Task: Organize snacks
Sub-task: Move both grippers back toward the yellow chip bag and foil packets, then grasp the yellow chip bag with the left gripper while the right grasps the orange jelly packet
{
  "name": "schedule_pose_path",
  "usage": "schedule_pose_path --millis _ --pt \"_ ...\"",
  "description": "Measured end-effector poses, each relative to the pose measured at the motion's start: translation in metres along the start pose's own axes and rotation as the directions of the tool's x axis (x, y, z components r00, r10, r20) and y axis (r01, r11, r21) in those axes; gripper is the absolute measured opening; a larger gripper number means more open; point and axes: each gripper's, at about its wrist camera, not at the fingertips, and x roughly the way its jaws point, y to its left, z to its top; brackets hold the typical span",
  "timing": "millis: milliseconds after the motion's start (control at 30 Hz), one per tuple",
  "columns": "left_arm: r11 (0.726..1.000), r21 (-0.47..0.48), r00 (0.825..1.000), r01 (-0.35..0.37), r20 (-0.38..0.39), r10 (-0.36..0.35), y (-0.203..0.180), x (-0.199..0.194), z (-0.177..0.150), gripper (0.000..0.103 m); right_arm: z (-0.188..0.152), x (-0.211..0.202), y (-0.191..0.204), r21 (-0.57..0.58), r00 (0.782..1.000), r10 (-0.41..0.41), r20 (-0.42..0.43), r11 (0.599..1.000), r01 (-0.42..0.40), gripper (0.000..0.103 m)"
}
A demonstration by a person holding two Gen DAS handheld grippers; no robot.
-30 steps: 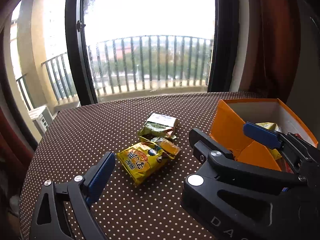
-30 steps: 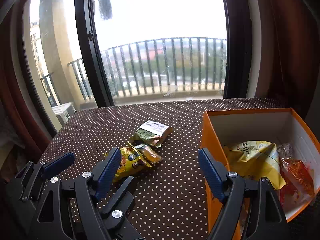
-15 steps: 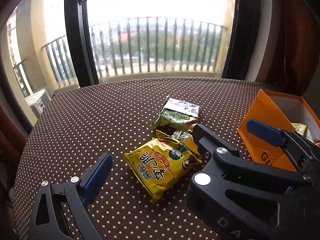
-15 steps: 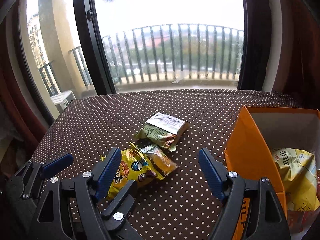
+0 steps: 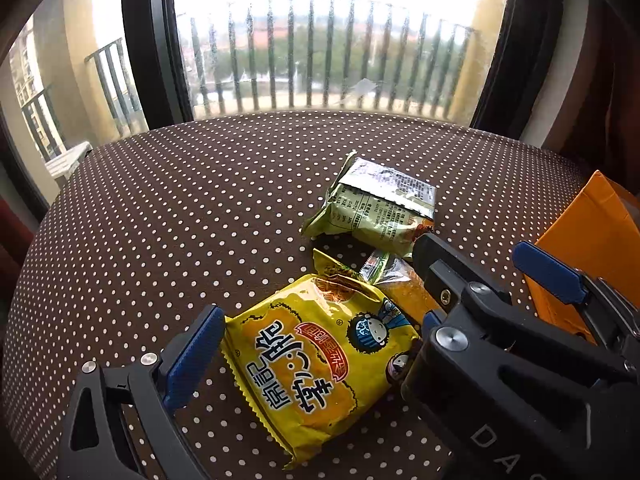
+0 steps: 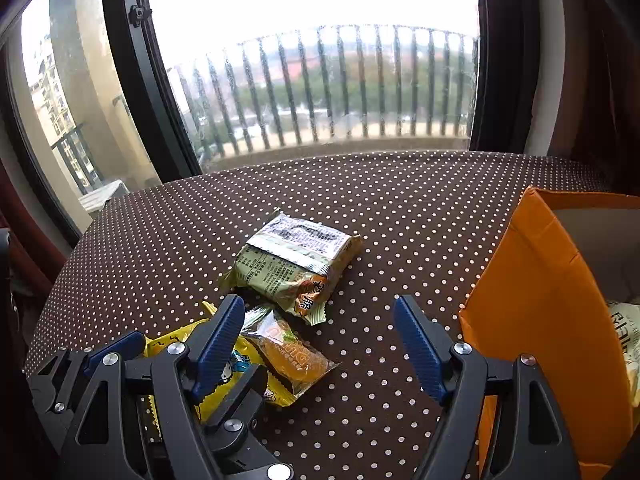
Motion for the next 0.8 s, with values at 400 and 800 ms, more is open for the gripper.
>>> schedule_pose_path --millis 400,800 --pt "0.994 0.036 0.994 -0.103 0.03 0.102 -0.005 0.01 -0.012 0.103 -0.016 0.017 -0.01 0.024 0.998 0.025 -0.058 0.999 -0.023 0.08" --pt "0.989 0.04 0.99 -0.139 0.033 0.138 -0.002 0.015 -0.029 0.103 -0.027 0.021 0.01 -0.085 0.996 0.002 -0.084 0.996 -0.009 0.06"
